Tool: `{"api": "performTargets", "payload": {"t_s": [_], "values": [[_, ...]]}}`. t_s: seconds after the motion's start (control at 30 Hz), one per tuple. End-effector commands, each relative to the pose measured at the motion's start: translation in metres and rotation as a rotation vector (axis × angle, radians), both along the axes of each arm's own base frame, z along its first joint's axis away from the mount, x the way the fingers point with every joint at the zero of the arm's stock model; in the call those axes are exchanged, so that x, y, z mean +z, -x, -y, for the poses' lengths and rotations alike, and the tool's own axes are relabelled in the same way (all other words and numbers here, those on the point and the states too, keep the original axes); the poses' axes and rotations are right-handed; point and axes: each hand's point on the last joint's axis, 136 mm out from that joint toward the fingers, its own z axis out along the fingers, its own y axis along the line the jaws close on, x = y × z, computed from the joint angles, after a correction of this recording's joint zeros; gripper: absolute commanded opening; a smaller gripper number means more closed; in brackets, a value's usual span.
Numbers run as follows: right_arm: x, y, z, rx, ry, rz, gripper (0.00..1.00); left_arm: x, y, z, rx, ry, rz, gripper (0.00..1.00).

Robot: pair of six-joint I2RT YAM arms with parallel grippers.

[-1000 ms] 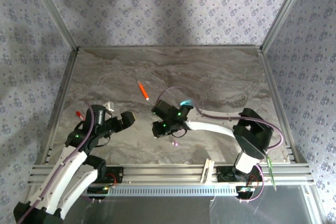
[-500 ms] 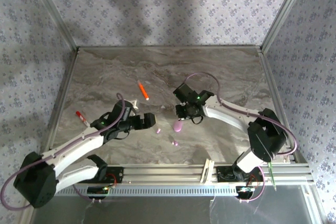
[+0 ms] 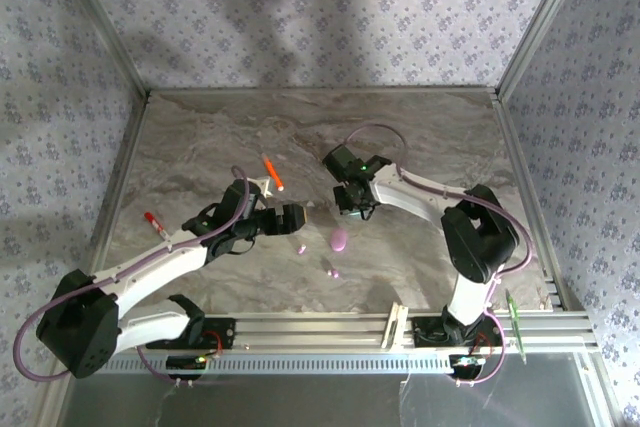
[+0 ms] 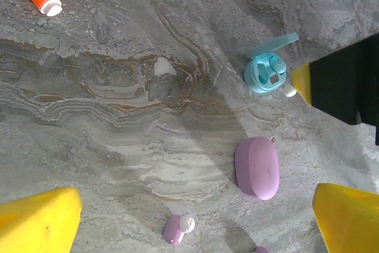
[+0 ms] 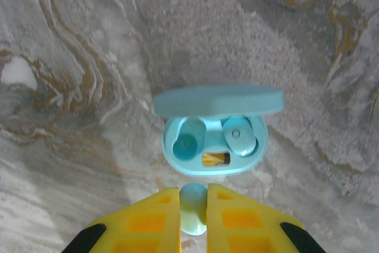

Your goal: Insert the wireless bluetooth earbuds into the charging case

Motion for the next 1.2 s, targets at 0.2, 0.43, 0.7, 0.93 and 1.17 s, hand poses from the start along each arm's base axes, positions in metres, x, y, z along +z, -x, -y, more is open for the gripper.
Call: {"api": "performTargets", "payload": {"t_s": [0.2,0.43,0.7,0.93,1.17], "values": [[-0.007,-0.016,0.006,0.003,0.102,0.009,0.14,0.012,-0.002,-0.003,0.003,-0.016,0.051,1.00],[-0.013,-0.018,0.005,0.003,0.110,0.004,0.15,0.013,-0.001,-0.005,0.006,-0.020,0.052,1.00],[-0.018,-0.022,0.004,-0.002,0.112,0.000,0.15,0.012,-0.001,-0.006,0.010,-0.025,0.050,1.00],[-0.023,-0.024,0.003,-0.005,0.113,-0.005,0.16,0.011,0.000,-0.008,0.014,-0.030,0.048,1.00],[-0.027,-0.024,0.003,-0.005,0.115,-0.013,0.17,0.012,0.000,-0.009,0.018,-0.034,0.051,1.00]]}}
